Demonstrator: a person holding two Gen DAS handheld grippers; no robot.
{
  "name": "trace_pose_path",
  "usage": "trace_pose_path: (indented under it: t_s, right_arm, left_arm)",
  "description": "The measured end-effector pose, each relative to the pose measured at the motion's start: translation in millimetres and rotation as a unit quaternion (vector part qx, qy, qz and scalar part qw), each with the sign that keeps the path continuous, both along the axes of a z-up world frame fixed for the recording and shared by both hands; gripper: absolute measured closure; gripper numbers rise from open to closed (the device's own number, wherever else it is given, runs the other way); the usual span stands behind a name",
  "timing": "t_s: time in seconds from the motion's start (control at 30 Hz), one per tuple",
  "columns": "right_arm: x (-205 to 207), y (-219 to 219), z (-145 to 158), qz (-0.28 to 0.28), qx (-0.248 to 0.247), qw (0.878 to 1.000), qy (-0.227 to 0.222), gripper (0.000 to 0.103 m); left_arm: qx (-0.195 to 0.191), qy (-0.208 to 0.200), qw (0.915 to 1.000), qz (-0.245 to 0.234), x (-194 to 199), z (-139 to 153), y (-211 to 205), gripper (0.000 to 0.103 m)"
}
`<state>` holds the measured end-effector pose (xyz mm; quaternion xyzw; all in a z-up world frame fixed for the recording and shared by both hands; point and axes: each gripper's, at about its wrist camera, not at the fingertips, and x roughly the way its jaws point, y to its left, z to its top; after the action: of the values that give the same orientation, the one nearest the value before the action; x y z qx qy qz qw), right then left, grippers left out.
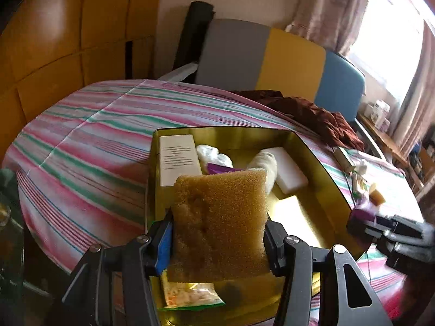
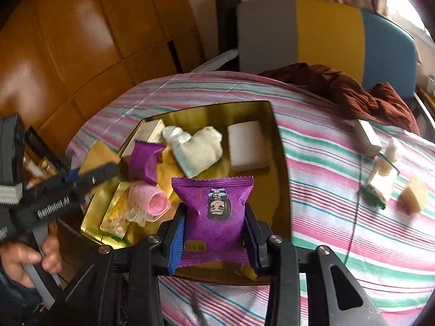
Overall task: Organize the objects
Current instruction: 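Carry the yellow sponge and purple packet over the gold tray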
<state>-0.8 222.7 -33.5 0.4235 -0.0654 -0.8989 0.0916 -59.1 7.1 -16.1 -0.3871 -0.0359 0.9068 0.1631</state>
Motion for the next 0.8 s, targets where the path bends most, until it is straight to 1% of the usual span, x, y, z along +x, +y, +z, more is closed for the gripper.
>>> trace_pose_path:
  t_s: [0.17,0.27,0.37,0.43,0.57,0.7,0.8]
  right_arm:
    - [-3.0,-14.8,-4.4,0.015,0.009,1.0,-0.001,0.065]
    - [-2.5,-18.6,-4.9,0.019,0.014,1.0,-0.001,0.065]
    - [-3.3,-18.3,-6.2,0.016,0.017,1.0,-0.002,0.063]
    - [-4.4,-16.4,-7.7,0.011,0.016,1.0,-0.003,0.063]
    - [-5.1,-14.2,-8.8,0.008,0.012,1.0,-0.004,0.063]
    - [-3.9,-14.8,-8.5,0.01,0.012,1.0,-0.004,0.063]
    - [-4.5,-14.6,-9.1,0.006,0.015,1.0,-0.005,0.059]
  left_arm:
    - [0.009,-0.009,0.9999,-0.003,-6.8,1.0,4.0,0.049]
    - [-0.001,-0.011,0.9999,-0.002,-6.5,-0.9,12.0,0.049]
    - [-0.023,-0.008,0.9997,0.004,-3.5,-5.0,20.0,0.048]
    - [-0.024,-0.009,0.9997,-0.001,-2.4,-7.0,23.3,0.048]
    - [-0.035,0.007,0.9993,-0.009,3.1,-5.1,30.6,0.048]
    - [-0.039,0.013,0.9991,-0.013,5.5,-1.9,34.6,0.048]
    - [-0.039,0.015,0.999,-0.013,6.7,-0.2,36.7,0.047]
